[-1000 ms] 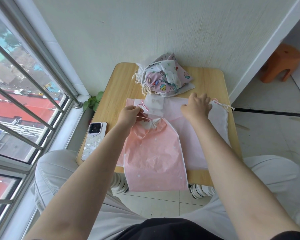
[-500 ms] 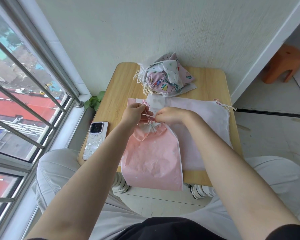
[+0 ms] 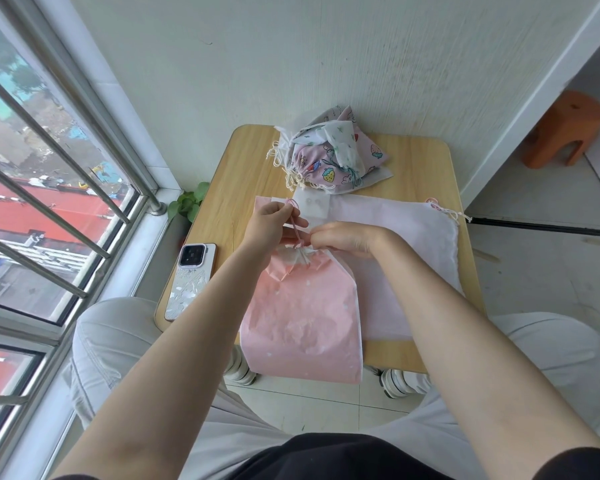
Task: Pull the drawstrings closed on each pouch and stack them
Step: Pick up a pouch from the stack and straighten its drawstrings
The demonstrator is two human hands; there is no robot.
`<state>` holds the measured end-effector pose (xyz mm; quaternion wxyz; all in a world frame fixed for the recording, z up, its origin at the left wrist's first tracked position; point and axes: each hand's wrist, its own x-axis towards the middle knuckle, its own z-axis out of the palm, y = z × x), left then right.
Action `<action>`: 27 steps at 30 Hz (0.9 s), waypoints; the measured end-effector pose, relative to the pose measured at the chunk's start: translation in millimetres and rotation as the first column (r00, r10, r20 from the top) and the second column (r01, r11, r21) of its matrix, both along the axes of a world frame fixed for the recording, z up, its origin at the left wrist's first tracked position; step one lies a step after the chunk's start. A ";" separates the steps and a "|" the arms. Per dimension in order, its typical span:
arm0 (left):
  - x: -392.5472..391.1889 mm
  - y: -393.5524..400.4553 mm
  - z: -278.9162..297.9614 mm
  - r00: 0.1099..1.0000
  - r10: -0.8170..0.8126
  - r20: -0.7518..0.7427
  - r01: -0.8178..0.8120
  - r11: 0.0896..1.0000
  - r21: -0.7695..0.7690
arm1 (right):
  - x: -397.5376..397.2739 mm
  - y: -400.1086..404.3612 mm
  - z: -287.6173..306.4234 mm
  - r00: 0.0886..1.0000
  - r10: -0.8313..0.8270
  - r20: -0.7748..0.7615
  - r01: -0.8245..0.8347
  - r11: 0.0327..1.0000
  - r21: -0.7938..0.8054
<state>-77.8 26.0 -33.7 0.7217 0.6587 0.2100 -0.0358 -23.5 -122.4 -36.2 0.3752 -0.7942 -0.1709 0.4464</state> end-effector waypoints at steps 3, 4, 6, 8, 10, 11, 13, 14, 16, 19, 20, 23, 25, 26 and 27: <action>-1.7 1.6 0.6 1.000 -0.008 0.000 0.008 1.000 0.001 | 0.6 -3.8 0.5 0.999 -0.031 -0.018 0.031 0.999 0.022; -2.0 2.1 0.9 1.000 -0.008 -0.001 0.008 1.000 -0.001 | 1.6 -6.1 -1.1 0.999 -0.041 -0.026 0.042 0.998 0.037; -2.3 2.9 1.1 1.000 -0.009 -0.002 0.009 1.000 -0.001 | 3.1 -10.9 -2.1 0.998 -0.056 -0.016 0.057 0.998 0.026; -2.1 2.9 0.1 1.000 -0.011 -0.006 0.011 1.000 0.003 | 4.9 -15.2 -0.9 0.997 -0.075 0.013 0.076 0.997 -0.020; -1.3 2.6 -2.3 1.000 -0.009 -0.014 0.009 1.000 0.006 | 7.9 -18.0 -0.3 0.989 -0.131 0.066 0.135 0.989 -0.054; -0.8 2.6 -3.8 1.000 -0.008 -0.019 0.008 1.000 0.007 | 9.9 -18.2 -1.2 0.979 -0.176 0.098 0.182 0.982 -0.050; 1.2 1.8 -8.0 1.000 0.004 -0.029 -0.004 1.000 0.012 | 12.4 -17.2 -3.4 0.952 -0.269 0.144 0.272 0.962 -0.001; 2.7 1.6 -10.5 0.999 0.019 -0.037 -0.018 0.999 0.034 | 12.8 -16.1 -4.1 0.937 -0.307 0.167 0.307 0.951 0.027; 4.4 1.9 -15.7 0.997 0.059 -0.051 -0.053 0.992 0.113 | 12.0 -14.4 -3.8 0.905 -0.366 0.217 0.362 0.930 0.059; 5.8 5.9 -22.8 0.984 0.144 -0.106 -0.116 0.965 0.235 | 11.3 -15.1 -4.4 0.856 -0.409 0.316 0.404 0.911 0.083; 6.2 8.7 -24.9 0.976 0.171 -0.138 -0.121 0.942 0.314 | 12.0 -15.6 -6.2 0.840 -0.416 0.347 0.416 0.906 0.081; 5.4 17.8 -29.0 0.962 0.200 -0.188 -0.085 0.868 0.489 | 13.7 -15.7 -10.3 0.815 -0.394 0.424 0.427 0.904 0.021; 4.7 18.9 -29.1 0.960 0.197 -0.198 -0.068 0.853 0.517 | 13.4 -14.6 -9.7 0.800 -0.359 0.480 0.415 0.910 -0.010; 4.6 19.1 -29.3 0.960 0.196 -0.199 -0.063 0.847 0.528 | 13.6 -14.3 -10.1 0.792 -0.354 0.497 0.411 0.912 -0.005; 4.9 20.0 -29.4 0.960 0.197 -0.197 -0.064 0.846 0.530 | 13.2 -15.0 -9.6 0.784 -0.360 0.506 0.412 0.911 0.009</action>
